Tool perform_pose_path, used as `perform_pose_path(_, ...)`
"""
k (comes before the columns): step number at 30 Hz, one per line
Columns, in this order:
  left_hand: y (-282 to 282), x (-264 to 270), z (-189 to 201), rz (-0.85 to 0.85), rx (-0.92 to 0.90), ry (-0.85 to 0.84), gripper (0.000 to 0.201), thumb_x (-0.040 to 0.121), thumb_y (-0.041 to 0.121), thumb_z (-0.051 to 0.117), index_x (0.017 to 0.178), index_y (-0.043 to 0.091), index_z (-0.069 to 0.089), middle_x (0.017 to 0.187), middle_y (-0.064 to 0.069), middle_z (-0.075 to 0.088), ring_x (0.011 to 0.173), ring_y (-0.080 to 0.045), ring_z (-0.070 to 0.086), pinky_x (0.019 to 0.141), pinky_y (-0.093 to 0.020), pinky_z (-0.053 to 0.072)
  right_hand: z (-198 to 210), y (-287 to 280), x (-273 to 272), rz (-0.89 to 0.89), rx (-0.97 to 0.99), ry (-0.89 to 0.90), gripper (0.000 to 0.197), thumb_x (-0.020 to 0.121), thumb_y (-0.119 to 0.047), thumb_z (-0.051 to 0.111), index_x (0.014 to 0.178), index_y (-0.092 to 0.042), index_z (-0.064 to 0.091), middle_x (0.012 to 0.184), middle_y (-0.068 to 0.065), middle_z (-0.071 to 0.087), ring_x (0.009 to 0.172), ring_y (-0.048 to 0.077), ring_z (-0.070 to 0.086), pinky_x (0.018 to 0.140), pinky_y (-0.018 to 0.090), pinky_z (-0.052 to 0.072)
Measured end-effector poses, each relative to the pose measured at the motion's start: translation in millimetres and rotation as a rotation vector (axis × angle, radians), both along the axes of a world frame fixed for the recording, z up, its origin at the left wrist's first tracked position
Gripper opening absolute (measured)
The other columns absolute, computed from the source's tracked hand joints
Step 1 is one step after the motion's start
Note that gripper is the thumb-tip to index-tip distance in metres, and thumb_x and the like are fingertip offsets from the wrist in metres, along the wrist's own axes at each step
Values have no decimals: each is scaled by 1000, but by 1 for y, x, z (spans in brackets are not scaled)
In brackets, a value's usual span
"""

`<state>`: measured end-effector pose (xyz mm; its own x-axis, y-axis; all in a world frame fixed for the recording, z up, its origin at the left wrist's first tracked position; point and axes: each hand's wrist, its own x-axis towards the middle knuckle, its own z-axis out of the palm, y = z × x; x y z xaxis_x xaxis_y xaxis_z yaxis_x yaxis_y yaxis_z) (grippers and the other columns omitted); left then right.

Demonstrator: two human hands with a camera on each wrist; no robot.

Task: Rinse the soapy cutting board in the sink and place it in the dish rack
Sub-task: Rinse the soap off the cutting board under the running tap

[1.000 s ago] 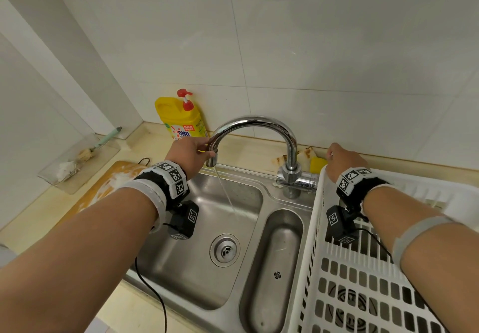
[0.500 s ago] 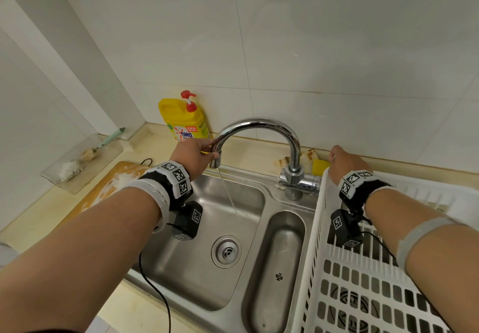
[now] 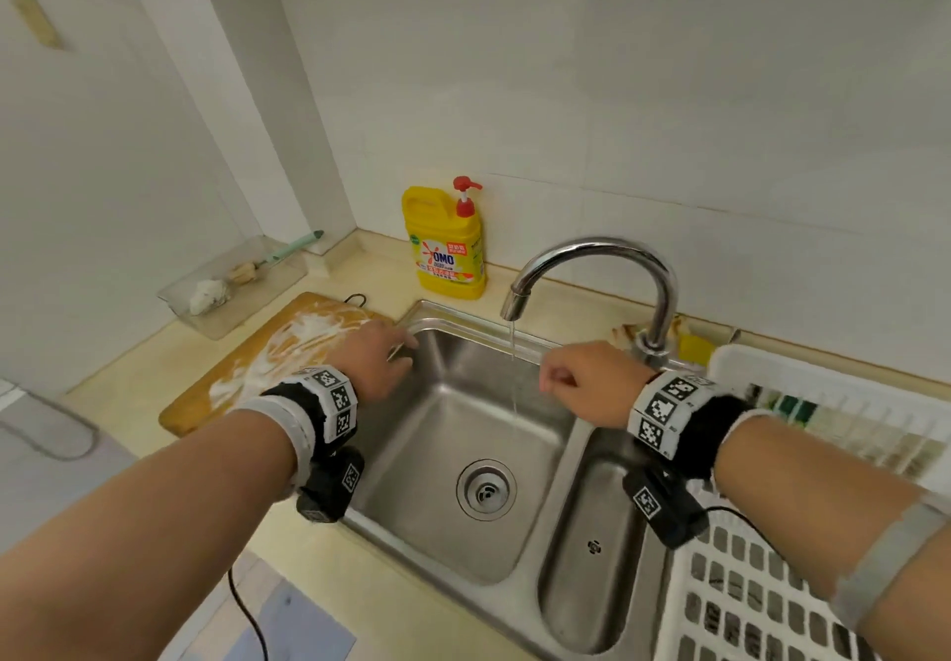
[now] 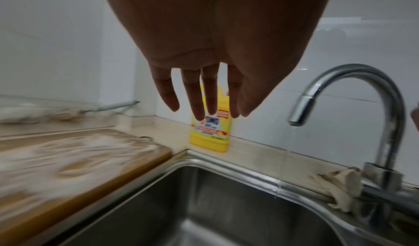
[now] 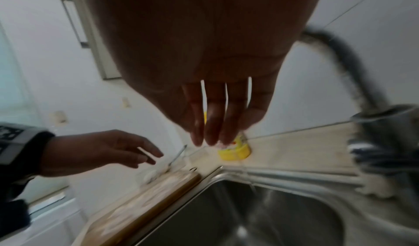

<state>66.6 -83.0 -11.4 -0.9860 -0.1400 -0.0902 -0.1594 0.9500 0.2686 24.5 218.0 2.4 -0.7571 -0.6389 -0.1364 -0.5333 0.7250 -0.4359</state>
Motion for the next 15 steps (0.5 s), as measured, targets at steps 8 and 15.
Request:
perform_pose_path(8,-146,50,-32,207,43,-148,44,97,36,58,139,29,52,141,-11,46,117,-30,59,97,-39,47,-48,-151,27,130,144,-215,15,91,-24,55,98,-24,69,101,-2,71,94,19,66,88,35,54)
perform_pose_path(15,-287,41,-65,304,77,-234,66,96,38,59,153,24,29,150,-19,38,121,-40,56,97,-46,49,-99,-287,18,-135,59,-423,31,94,-30,57,121,-16,57,115,5,66,104,26,65,94,38,52)
